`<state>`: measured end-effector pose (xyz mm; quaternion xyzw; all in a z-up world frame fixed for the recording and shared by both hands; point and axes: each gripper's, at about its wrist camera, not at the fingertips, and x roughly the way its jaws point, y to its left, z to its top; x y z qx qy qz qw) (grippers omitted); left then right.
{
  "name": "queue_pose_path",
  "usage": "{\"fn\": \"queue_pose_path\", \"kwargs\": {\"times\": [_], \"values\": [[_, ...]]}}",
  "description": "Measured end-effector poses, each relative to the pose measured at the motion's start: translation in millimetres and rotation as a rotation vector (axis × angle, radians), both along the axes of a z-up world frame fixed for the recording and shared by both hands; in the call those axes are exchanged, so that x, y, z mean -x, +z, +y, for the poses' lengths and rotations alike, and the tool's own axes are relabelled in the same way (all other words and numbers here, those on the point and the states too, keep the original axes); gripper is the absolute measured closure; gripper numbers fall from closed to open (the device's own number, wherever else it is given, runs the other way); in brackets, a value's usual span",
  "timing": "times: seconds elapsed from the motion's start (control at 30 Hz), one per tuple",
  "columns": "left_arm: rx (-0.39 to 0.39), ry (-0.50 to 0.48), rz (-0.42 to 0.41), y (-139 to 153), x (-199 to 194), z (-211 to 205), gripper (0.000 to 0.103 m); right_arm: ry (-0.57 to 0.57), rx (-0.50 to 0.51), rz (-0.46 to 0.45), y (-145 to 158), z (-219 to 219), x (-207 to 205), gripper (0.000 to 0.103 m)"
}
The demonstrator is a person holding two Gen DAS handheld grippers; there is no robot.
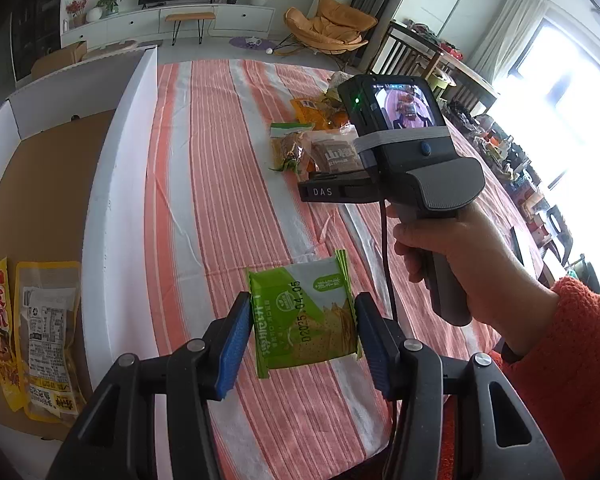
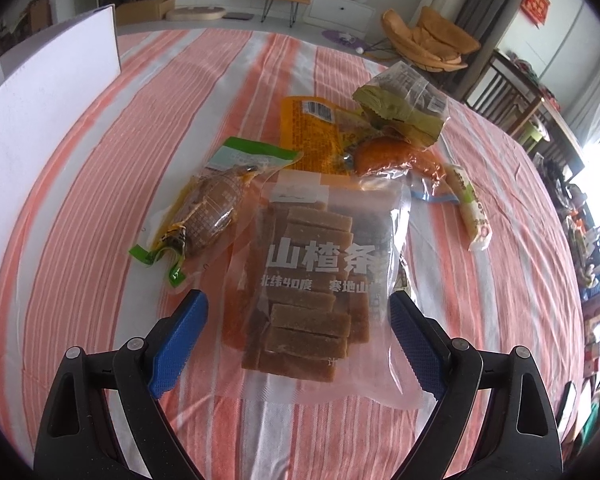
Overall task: Organize snacks
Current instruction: 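Hold the green packet in the left tool while the right tool approaches the hawthorn bag, then grasp the hawthorn strip bag with the right tool while the left tool carries the packet boxward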
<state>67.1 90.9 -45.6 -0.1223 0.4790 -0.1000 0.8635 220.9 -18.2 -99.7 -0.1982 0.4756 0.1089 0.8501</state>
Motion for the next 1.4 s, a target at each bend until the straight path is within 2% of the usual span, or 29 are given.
{"fn": "queue_pose_path", "kwargs": {"times": [0.07,0.13,0.23,0.27,0.3,0.33,0.37,0.4,0.5,0.63,0.67,0.7,0.73,0.77,0.83,0.9,1.03,1.07,1.1,1.13,1.17,1.2,1.23,1.3,1.37,1.4], "values": [[0.000,0.001,0.000,0.0,-0.1,0.3,0.052,-0.001,0.003,0.000,-1.2,-0.8,0.2,0.011],[0.001,0.003,0.003,0.2,-0.6,0.7,0.052,0.007,-0.004,-0.001,-1.2,-1.1,1.2,0.017],[0.003,0.006,0.002,2.1,-0.5,2.9,0.052,0.015,-0.008,-0.015,3.5,-1.8,5.1,0.045],[0.002,0.008,-0.003,3.5,0.3,3.7,0.052,0.012,-0.016,-0.023,7.1,-4.2,6.6,0.049],[0.001,0.010,-0.006,4.0,1.0,4.4,0.052,0.011,-0.052,-0.011,11.4,-9.0,7.8,0.060],[0.002,0.011,-0.007,4.3,1.4,5.0,0.052,0.007,-0.079,0.003,15.2,-14.1,9.6,0.062],[0.007,0.012,-0.008,4.7,1.9,5.9,0.052,0.008,-0.100,0.015,18.1,-18.6,11.9,0.085],[0.012,0.012,-0.009,4.6,2.3,6.4,0.052,0.003,-0.109,0.017,20.8,-22.7,14.2,0.094],[0.019,0.007,-0.012,5.5,3.9,7.4,0.052,-0.004,-0.208,0.095,23.8,-45.8,26.8,0.095],[0.035,-0.002,-0.016,5.1,4.0,5.6,0.052,-0.043,-0.278,0.189,20.6,-81.3,46.3,0.093],[0.043,-0.005,-0.017,4.9,3.3,4.5,0.052,-0.063,-0.289,0.197,21.1,-86.6,47.3,0.076],[0.047,-0.007,-0.018,4.5,2.7,3.2,0.052,-0.086,-0.302,0.209,22.1,-90.9,45.3,0.038],[0.049,-0.010,-0.018,4.7,2.6,2.6,0.052,-0.110,-0.312,0.213,23.6,-93.1,42.8,0.026],[0.049,-0.013,-0.020,4.9,2.4,2.2,0.052,-0.138,-0.331,0.202,26.2,-95.2,39.8,0.024],[0.044,-0.015,-0.026,7.4,4.3,1.7,0.052,-0.197,-0.356,0.189,29.0,-90.8,29.7,0.024],[0.043,-0.007,-0.029,9.6,7.5,1.5,0.052,-0.242,-0.373,0.218,22.2,-75.0,13.4,0.024],[0.044,0.006,-0.025,11.6,10.2,6.5,0.052,-0.313,-0.310,0.275,-4.3,-39.8,-11.7,0.023],[0.044,0.006,-0.027,13.0,11.6,8.0,0.052,-0.286,-0.269,0.266,-8.9,-29.5,-12.3,0.025],[0.045,0.007,-0.031,15.6,14.3,10.8,0.052,-0.202,-0.212,0.230,-8.9,-16.3,-8.2,0.036],[0.050,0.008,-0.035,17.5,15.6,13.0,0.052,-0.151,-0.178,0.205,-7.4,-11.8,-3.4,0.043],[0.055,0.010,-0.038,19.6,16.7,15.0,0.052,-0.126,-0.186,0.182,-2.7,-15.3,3.0,0.048],[0.066,0.011,-0.042,22.7,17.6,18.3,0.052,-0.123,-0.193,0.189,-0.8,-21.0,6.9,0.049],[0.077,0.011,-0.046,24.9,18.1,20.3,0.052,-0.128,-0.212,0.199,1.0,-30.1,11.6,0.049],[0.106,0.009,-0.053,29.9,18.7,25.4,0.052,-0.141,-0.322,0.224,7.1,-58.5,23.8,0.049],[0.141,0.011,-0.056,35.2,18.4,33.5,0.052,-0.180,-0.443,0.262,12.9,-86.8,33.9,0.049],[0.167,0.017,-0.057,39.5,18.2,41.4,0.052,-0.200,-0.540,0.285,17.1,-105.0,41.1,0.049]]}}
